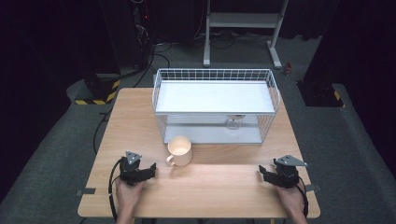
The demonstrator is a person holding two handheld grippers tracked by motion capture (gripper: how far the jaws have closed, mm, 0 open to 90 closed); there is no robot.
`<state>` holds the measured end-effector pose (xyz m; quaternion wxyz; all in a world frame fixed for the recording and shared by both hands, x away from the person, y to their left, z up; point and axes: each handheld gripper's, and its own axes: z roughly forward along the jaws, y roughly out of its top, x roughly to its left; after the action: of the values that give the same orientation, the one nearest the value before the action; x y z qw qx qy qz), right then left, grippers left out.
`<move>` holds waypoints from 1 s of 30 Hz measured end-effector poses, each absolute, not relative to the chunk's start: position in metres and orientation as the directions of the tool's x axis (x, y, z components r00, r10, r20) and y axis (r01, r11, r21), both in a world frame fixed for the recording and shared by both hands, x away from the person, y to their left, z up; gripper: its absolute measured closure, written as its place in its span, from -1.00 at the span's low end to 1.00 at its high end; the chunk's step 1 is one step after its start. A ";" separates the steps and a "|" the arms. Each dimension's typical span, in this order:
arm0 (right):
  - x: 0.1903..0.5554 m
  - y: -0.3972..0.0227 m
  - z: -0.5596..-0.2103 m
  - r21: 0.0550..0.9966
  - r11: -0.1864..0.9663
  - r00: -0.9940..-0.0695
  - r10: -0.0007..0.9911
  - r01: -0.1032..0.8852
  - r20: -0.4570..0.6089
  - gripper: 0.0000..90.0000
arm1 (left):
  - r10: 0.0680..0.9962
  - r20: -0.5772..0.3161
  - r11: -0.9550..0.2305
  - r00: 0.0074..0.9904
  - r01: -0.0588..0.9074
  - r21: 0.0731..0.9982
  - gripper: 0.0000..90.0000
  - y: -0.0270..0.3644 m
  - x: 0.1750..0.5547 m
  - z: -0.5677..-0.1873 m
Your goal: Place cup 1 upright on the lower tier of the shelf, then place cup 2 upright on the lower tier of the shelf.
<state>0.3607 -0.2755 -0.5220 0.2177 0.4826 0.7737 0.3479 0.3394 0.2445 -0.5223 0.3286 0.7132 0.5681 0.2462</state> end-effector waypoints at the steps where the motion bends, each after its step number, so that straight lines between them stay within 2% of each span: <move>1: 0.364 -0.274 -0.523 0.723 0.312 -0.444 0.896 0.616 -0.009 -0.46 | 0.970 -0.035 -0.132 0.239 0.645 0.753 -0.68 0.243 0.338 -0.521; 10: 0.366 -0.273 -0.523 0.719 0.317 -0.441 0.898 0.619 -0.017 -0.49 | 0.945 -0.076 -0.135 0.317 0.592 0.794 -0.68 0.234 0.319 -0.504; 19: 0.366 -0.272 -0.524 0.719 0.317 -0.440 0.898 0.619 -0.017 -0.49 | 0.908 -0.064 -0.196 0.414 0.556 0.808 -0.66 0.212 0.308 -0.494; 30: 0.366 -0.272 -0.524 0.719 0.317 -0.440 0.898 0.619 -0.017 -0.50 | 0.888 -0.036 -0.247 0.459 0.542 0.803 -0.83 0.186 0.320 -0.495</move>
<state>0.3656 -0.2725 -0.5235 0.2131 0.4841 0.7831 0.3271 0.3198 0.1858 -0.4946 0.3926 0.7584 0.4713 0.2203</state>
